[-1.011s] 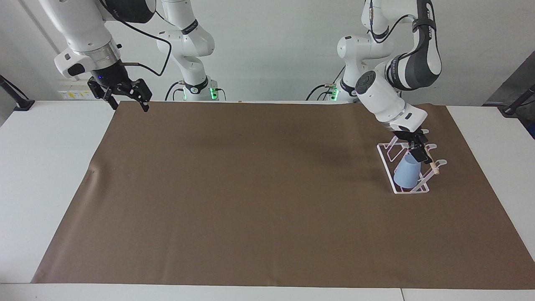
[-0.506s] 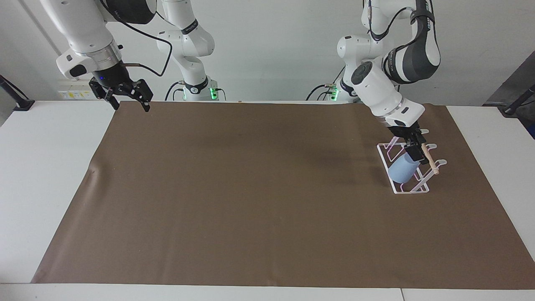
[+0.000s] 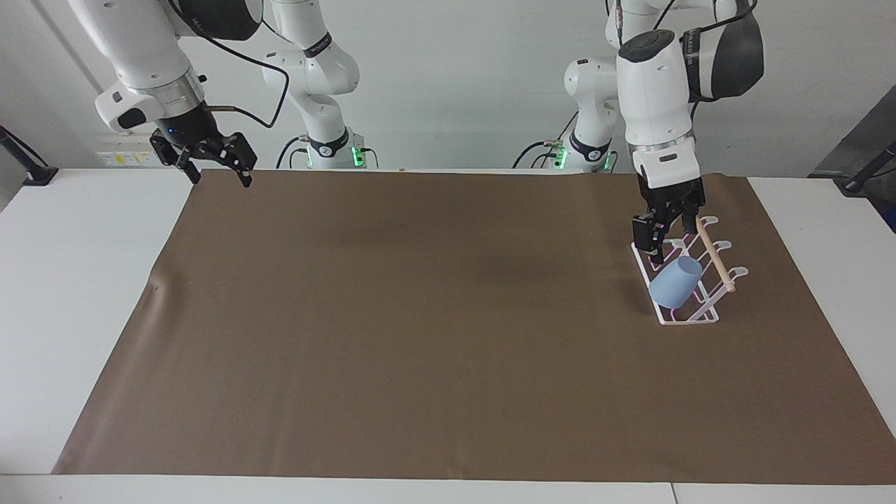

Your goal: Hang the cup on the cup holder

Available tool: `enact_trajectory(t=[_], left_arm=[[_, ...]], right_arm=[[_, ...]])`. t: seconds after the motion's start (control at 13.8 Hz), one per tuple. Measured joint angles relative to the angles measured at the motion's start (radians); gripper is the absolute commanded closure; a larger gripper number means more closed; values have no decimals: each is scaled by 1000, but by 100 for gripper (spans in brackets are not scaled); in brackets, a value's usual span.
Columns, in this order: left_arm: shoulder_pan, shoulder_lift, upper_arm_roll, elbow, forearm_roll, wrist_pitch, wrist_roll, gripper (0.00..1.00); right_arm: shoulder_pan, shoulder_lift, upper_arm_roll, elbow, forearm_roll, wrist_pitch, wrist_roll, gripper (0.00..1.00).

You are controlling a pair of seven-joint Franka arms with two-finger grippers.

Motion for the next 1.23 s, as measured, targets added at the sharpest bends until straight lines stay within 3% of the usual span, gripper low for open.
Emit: enact_trajectory(t=[0.43,0.65,1.23], left_arm=[[93,-2,14,117,-227,-162,693,0],[167,-4,15,185,-362,-275,947,0],[202,-4,8,263,-438,-387,1010,0]], right_arm=[[0,-2,0,-11,0,0,0,0],[0,-5,0,-18,0,1,0,0],[0,-15,1,-31,0,1,0,0]])
